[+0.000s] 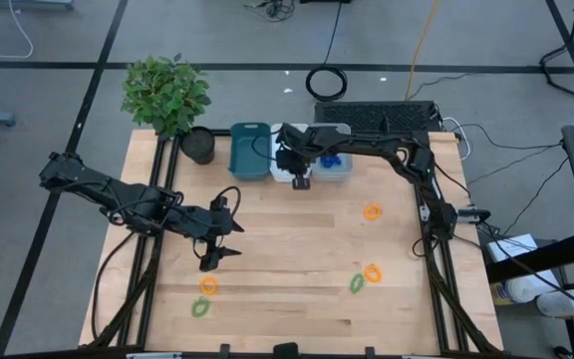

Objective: Sort spring keychains
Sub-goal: Put the green spring keychain in the white bin

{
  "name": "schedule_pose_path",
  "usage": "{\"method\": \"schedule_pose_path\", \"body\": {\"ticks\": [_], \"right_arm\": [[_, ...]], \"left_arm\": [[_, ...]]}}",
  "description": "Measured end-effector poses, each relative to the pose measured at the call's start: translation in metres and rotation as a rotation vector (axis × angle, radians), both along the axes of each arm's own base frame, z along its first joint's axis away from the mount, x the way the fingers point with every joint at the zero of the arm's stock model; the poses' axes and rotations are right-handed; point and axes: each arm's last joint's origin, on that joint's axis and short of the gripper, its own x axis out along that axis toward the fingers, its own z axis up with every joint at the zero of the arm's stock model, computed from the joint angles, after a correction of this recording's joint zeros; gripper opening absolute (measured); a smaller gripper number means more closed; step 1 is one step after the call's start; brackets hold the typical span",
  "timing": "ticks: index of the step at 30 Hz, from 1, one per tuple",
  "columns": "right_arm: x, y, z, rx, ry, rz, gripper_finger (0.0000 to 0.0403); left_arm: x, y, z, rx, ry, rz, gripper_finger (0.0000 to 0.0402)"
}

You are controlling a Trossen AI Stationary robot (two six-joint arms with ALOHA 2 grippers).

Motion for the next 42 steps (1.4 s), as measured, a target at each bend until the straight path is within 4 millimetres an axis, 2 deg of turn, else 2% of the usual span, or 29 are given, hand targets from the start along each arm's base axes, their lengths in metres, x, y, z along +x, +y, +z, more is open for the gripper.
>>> {"method": "schedule_pose_path", "body": {"ticks": [4, 13, 17, 24, 31, 36, 42], "right_arm": [[0.000, 0.000, 0.000, -0.006, 0.005, -0.004, 0.0020], [0.000, -0.001, 0.002, -0.041, 0.007, -0.023, 0.0126], [0.000, -0.002, 0.006, -0.050, -0.016, -0.027, 0.0159], [-0.008, 0.001, 0.044, -0.079, -0.106, -0.091, 0.0184], [-0.013, 0.019, 0.068, -0.115, -0.161, -0.094, 0.0185], [-0.033, 0.029, 0.069, -0.095, -0.178, -0.121, 0.0185], [-0.077, 0.049, 0.076, -0.081, -0.238, -0.178, 0.0185]], "left_arm": [[0.000, 0.000, 0.000, 0.000, 0.000, 0.000, 0.0292], [0.000, 0.000, 0.000, -0.001, 0.000, 0.001, 0.0292], [0.000, 0.000, 0.000, -0.001, 0.001, 0.001, 0.0292], [0.000, 0.000, 0.000, -0.001, 0.001, 0.001, 0.0292], [0.000, 0.000, 0.000, 0.000, 0.000, 0.000, 0.0292], [0.000, 0.000, 0.000, -0.001, 0.001, 0.000, 0.0292], [0.000, 0.000, 0.000, -0.003, -0.007, 0.000, 0.0292]]}}
